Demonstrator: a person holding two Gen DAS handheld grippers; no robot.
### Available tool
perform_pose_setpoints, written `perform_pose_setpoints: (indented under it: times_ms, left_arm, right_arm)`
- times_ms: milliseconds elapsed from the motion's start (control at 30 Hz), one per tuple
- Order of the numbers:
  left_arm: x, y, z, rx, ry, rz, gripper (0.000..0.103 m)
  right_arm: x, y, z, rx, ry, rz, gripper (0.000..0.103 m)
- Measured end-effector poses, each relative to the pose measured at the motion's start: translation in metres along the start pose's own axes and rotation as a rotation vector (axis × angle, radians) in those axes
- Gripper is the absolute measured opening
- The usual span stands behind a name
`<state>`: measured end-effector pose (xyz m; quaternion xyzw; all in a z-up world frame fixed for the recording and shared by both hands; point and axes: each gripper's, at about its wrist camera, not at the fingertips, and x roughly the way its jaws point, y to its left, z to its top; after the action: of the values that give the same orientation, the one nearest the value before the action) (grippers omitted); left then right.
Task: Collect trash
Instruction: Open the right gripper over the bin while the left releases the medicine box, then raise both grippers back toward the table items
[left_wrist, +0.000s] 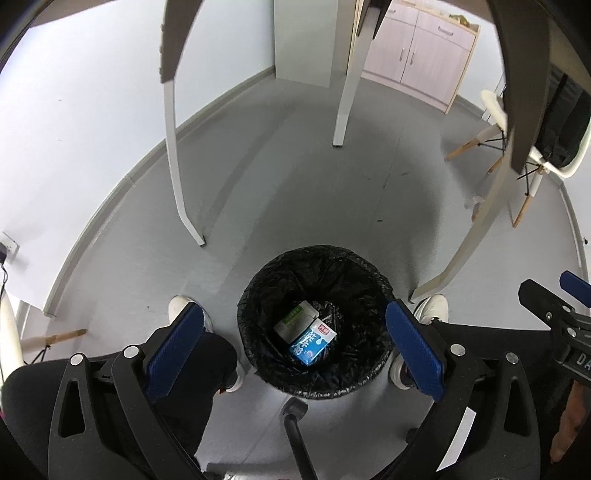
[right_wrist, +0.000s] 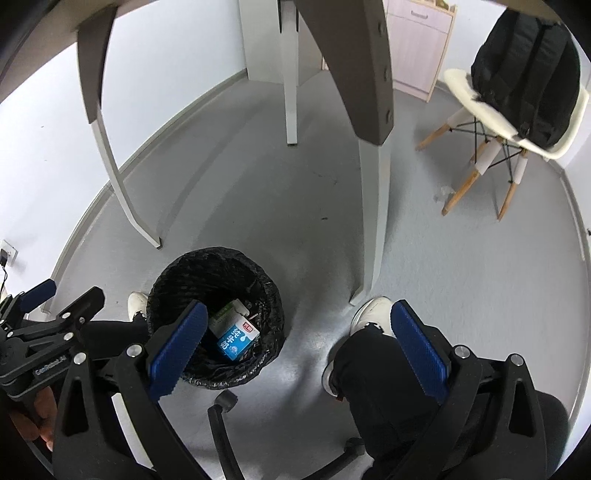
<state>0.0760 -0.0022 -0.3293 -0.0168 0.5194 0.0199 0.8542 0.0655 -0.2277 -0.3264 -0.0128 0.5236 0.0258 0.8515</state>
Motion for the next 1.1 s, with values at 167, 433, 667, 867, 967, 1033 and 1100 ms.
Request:
perform_pose_setpoints:
  times_ms: [167,433,667,867,967,1033,1100]
  left_arm:
    - [-0.038,0.005,-0.01,-0.005,-0.035,-0.001,0.097]
    - [-0.098,0.013,-0.025,-0.018,-0.075,-0.011,0.097]
    - [-0.144,0.022,-0.036,-0.023,-0.111,-0.01,0.097]
    - [-0.189,0.025,-0.037,-0.019,-0.162,-0.008,0.097]
    - [-0.21,0.024,-0.034,-0.019,-0.188,-0.015,0.097]
    - [-0.222,0.024,-0.033,-0.019,-0.204,-0.017,0.097]
    - [-0.235,0.024,-0.027,-0.022,-0.223,-0.02,0.097]
  right_arm:
    - [-0.037,0.006,-0.008,-0.014,-0.046,-0.003,0.095]
    - [-0.093,0.014,-0.026,-0.029,-0.103,-0.007,0.095]
    - [-0.148,0.022,-0.036,-0.042,-0.159,-0.007,0.095]
    - [-0.202,0.026,-0.035,-0.035,-0.234,-0.011,0.095]
    - [-0.226,0.027,-0.032,-0.034,-0.277,-0.008,0.095]
    - [-0.242,0.028,-0.029,-0.036,-0.306,-0.003,0.095]
    - [-0.255,0.031,-0.025,-0.037,-0.33,0.005,0.095]
